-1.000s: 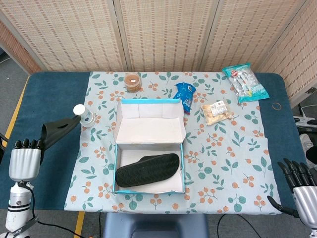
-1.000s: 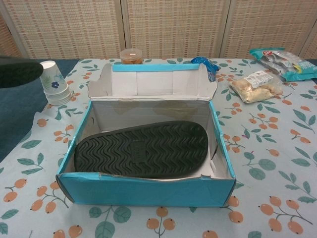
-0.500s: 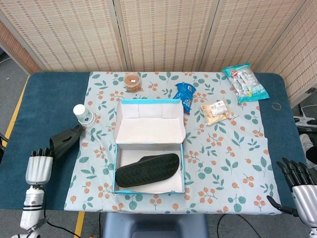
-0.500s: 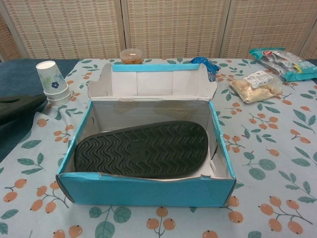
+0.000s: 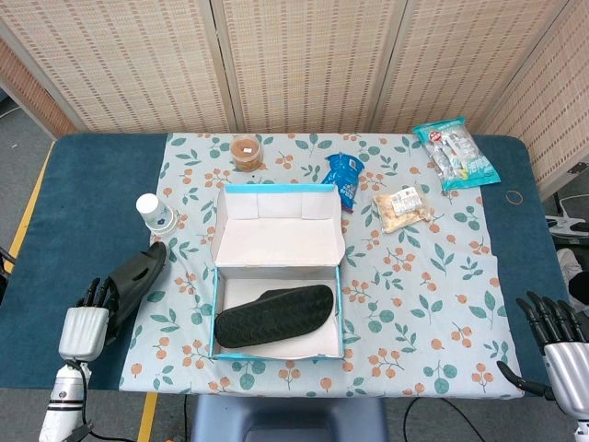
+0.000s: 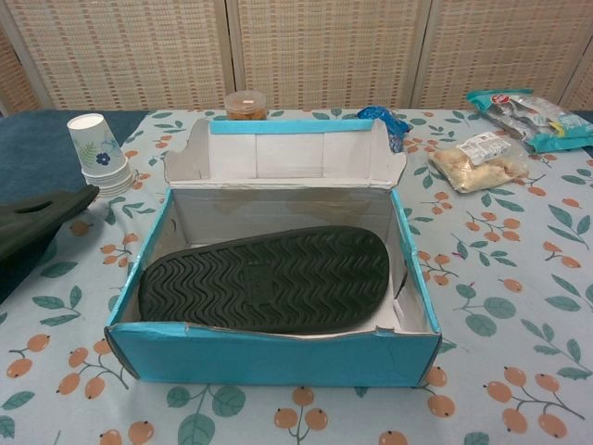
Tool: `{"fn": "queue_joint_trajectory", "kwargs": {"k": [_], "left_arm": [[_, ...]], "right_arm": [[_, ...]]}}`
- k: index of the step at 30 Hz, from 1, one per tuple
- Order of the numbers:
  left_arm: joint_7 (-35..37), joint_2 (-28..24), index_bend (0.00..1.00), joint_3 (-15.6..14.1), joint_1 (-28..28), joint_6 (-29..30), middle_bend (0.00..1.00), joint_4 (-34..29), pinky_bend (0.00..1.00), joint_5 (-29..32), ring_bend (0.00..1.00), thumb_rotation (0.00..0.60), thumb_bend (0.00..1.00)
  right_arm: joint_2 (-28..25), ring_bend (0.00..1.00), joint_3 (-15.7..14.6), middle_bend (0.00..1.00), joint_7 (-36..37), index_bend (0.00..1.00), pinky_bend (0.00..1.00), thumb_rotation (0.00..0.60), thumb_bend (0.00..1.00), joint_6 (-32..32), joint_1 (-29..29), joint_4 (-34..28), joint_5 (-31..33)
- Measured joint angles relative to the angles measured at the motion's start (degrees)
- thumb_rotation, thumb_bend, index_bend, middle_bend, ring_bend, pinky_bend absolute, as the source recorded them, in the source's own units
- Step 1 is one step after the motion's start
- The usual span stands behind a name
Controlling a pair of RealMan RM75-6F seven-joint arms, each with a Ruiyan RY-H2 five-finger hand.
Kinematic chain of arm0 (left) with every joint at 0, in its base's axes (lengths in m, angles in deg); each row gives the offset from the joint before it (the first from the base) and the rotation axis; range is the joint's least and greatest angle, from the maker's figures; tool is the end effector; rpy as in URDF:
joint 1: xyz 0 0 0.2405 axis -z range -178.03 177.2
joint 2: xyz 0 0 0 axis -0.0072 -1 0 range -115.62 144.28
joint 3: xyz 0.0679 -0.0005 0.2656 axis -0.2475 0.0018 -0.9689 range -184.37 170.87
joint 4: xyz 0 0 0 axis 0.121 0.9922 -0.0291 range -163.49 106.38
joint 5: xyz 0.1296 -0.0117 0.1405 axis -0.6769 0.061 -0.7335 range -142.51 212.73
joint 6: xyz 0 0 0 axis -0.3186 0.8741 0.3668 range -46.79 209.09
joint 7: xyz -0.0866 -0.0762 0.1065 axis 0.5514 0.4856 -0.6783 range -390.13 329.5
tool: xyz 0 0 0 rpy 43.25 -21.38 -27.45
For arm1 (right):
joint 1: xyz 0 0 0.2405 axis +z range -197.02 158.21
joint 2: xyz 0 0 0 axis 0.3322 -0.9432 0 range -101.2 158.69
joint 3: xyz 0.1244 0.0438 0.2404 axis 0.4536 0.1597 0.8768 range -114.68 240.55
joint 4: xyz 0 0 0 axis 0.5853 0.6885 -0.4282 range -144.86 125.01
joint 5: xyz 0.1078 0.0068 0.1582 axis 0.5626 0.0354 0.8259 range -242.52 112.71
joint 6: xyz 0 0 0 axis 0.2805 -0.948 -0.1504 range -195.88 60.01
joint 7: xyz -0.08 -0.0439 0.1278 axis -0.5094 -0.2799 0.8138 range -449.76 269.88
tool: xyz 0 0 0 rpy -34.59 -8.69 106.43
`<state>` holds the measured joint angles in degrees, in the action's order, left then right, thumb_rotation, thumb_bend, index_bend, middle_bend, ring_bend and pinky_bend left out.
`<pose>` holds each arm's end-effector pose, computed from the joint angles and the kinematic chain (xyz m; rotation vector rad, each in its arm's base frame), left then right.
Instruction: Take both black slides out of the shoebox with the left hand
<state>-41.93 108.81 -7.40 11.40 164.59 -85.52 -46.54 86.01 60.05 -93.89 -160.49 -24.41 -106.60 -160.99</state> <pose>-0.3536 0.2297 0.0442 -1.5108 -0.6824 -0.6894 -0.3126 -0.1198 0.2093 1.4536 -0.8453 0.8058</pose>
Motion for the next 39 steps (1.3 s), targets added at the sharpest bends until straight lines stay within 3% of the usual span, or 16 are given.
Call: {"fn": "queue_joint_trajectory", "kwargs": {"k": [5,9,21,24,31,39], "left_arm": [[2.7,-5.6,0.0,-0.4,-0.2,-2.8,0.0,-8.2,0.3,-0.1,0.0,0.6,0.33],[7.5,-8.2,0.0,-0.5,0.3,-5.4,0.0,-10.8,0.22,-0.2,0.0,0.6,0.32],[31.4,-17.8,0.0,-2.3,2.8,-13.0,0.0,-18.2,0.17,-3.7,0.0,0.6,0.32],[35.7,-19.3,0.0,-2.0,3.2,-13.8,0.0,-18.1,0.17,-3.8,0.0,0.6,0.32],[34.8,-18.5,0.0,0.0,3.8,-14.0,0.0,-15.5,0.16,-2.4,0.0,0.6,0.32],[51.1,-20.8,0.0,0.0,5.0,-14.3,0.0,-17.0,0.16,-5.4,0.0,0.6,0.32]], "right_arm": [[0.0,0.0,-0.1,0.0,-0.4,0.0,0.0,0.4,0.16,0.2,0.0,-0.3,0.0],[0.0,0.0,-0.1,0.0,-0.7,0.0,0.0,0.402,0.16,0.2,-0.1,-0.4,0.1],[-0.2,0.0,-0.3,0.0,-0.8,0.0,0.0,0.401,0.16,0.6,-0.2,-0.7,0.1],[-0.4,0.0,-0.5,0.0,-0.8,0.0,0.0,0.401,0.16,0.9,-0.1,-0.8,-0.1],[-0.4,0.0,-0.4,0.0,-0.6,0.0,0.0,0.402,0.16,0.2,-0.4,-0.8,-0.1],[-0.3,0.0,-0.3,0.0,-1.0,0.0,0.0,0.402,0.16,0.3,-0.4,-0.9,0.2]]}}
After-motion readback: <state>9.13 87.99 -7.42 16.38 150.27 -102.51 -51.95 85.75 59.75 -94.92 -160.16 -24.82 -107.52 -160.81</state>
